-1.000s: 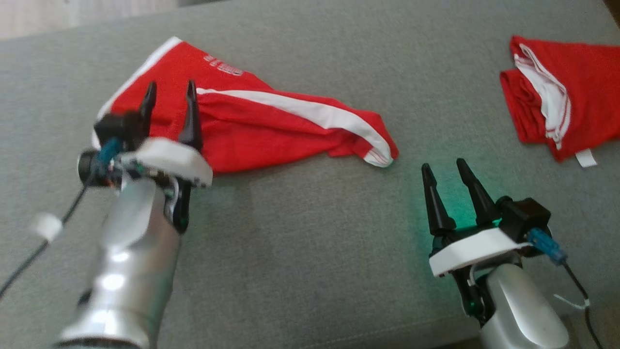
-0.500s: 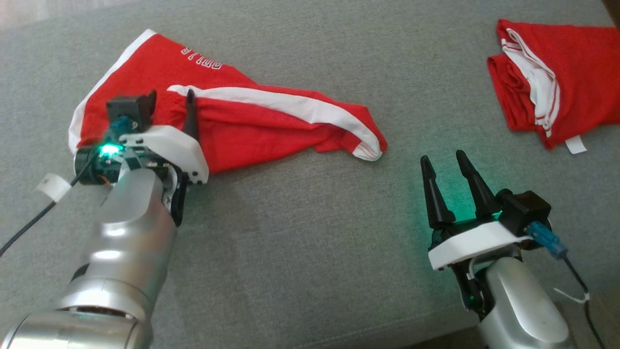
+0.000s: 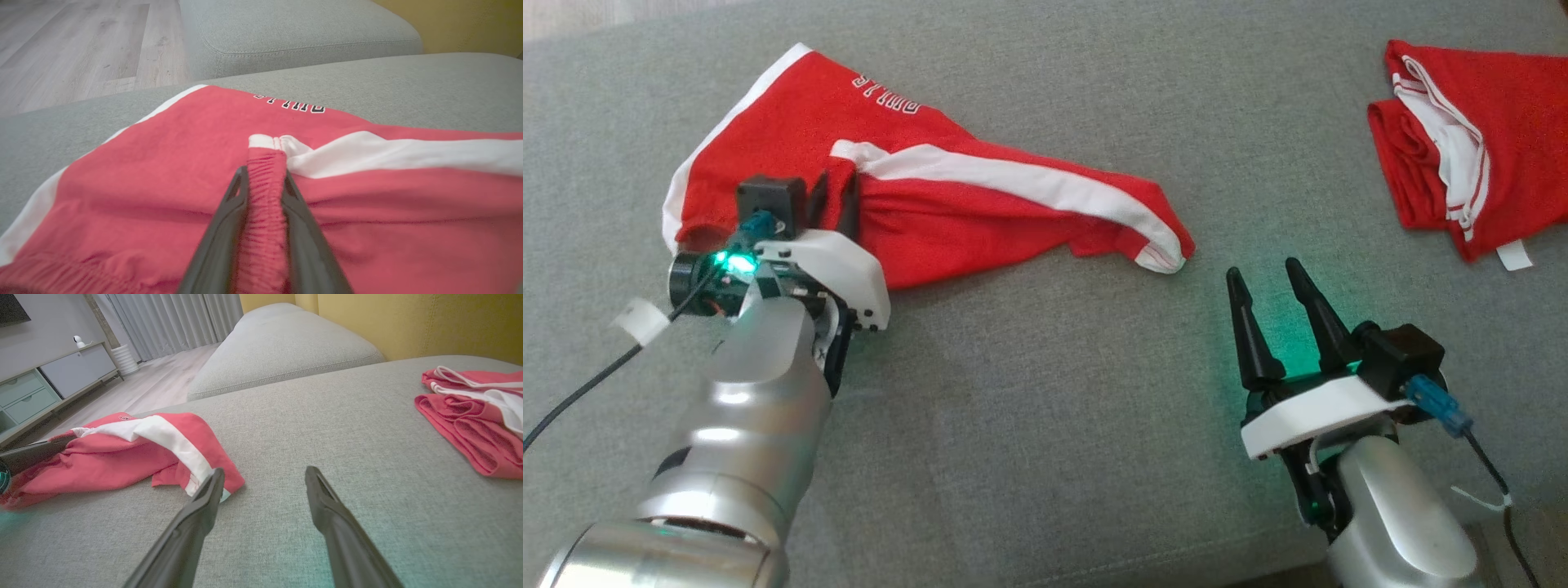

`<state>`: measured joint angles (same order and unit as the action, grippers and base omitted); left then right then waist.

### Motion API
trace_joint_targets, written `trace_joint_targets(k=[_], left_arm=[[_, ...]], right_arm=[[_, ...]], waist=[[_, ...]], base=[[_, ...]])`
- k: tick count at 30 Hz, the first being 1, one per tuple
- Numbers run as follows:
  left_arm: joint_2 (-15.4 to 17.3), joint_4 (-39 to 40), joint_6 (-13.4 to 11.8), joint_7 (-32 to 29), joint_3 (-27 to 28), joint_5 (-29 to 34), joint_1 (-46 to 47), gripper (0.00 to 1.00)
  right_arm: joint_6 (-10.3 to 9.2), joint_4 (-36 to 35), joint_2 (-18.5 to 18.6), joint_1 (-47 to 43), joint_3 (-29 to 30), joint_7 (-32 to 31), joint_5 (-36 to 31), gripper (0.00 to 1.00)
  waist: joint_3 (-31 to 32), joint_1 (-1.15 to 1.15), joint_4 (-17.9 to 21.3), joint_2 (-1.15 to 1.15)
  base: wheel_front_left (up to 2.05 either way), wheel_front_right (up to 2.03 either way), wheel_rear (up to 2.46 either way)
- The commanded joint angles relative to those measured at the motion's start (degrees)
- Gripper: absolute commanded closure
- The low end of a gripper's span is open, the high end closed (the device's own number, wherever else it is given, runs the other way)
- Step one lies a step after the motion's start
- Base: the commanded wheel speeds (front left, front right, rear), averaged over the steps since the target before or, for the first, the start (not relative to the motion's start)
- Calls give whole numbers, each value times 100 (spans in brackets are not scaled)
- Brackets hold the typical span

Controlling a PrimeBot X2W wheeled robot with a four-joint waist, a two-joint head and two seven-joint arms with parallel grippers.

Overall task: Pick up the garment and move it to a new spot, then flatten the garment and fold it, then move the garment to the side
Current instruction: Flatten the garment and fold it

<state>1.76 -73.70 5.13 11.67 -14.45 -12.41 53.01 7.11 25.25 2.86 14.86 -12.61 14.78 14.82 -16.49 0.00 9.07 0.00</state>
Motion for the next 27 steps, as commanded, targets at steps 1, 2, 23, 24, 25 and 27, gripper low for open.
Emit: trace_joint_targets(k=[1, 2, 23, 24, 25, 27], left_arm=[[142, 107, 17, 88, 45, 62, 120, 90], [139, 115, 15, 127, 39, 50, 117, 100], [112, 2380, -453, 332, -773, -1339, -2810, 15], [112, 2512, -536, 332, -740, -1370, -2934, 0], [112, 2650, -629, 332, -690, -1377, -3056, 0], [112, 2975, -814, 332, -551, -1278, -3294, 0]], right_arm=[[37, -122, 2, 172, -110, 22, 31, 0], [37, -109, 2, 157, -82, 22, 28, 0], [37, 367, 1, -618, 128, 22, 208, 0], [37, 375, 1, -623, 100, 22, 213, 0], [37, 379, 1, -627, 70, 22, 213, 0], [37, 366, 1, -631, 28, 22, 201, 0]], waist=[[19, 0, -18, 0], [45, 0, -40, 0], [1307, 0, -1040, 0], [1320, 0, -1035, 0], [1331, 0, -1023, 0], [1353, 0, -987, 0]], base=[[0, 0, 0], [0, 0, 0], [0, 0, 0], [0, 0, 0], [0, 0, 0], [0, 0, 0]])
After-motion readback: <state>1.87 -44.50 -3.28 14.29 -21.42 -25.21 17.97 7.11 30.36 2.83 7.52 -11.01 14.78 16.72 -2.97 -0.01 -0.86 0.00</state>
